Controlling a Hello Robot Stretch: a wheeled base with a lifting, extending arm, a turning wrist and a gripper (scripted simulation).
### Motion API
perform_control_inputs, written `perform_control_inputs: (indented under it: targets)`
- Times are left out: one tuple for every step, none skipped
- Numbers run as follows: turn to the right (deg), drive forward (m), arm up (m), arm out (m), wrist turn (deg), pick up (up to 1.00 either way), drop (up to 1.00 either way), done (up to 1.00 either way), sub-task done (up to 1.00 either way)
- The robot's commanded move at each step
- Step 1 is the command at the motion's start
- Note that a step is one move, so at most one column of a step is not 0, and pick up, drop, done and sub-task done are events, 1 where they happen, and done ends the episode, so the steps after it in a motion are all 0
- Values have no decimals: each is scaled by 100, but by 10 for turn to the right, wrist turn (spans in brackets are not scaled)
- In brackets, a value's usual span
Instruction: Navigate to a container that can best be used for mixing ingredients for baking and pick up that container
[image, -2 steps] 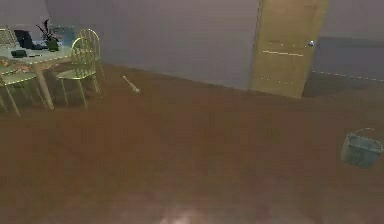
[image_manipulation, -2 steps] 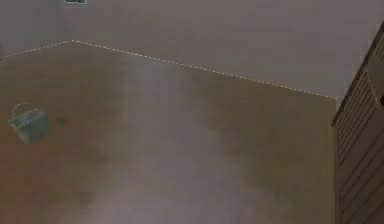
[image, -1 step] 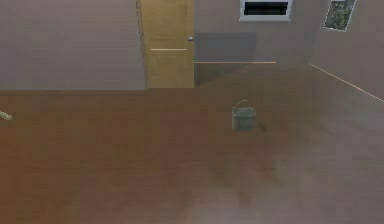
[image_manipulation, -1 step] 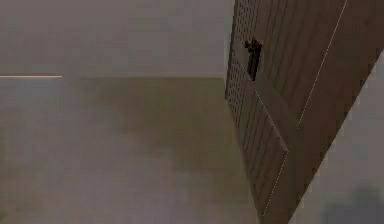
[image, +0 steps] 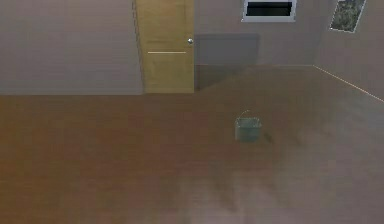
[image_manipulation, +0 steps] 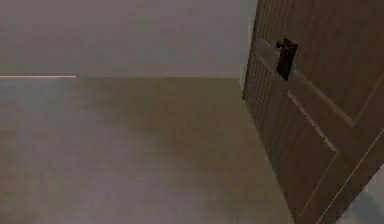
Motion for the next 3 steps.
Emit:
perform_control_inputs:
  targets:
    - [-450, 0, 0, 0, 0, 0, 0, 0, 0]
    - [-360, 0, 0, 0, 0, 0, 0, 0, 0]
    - [0, 100, 0, 0, 0, 0, 0, 0, 0]
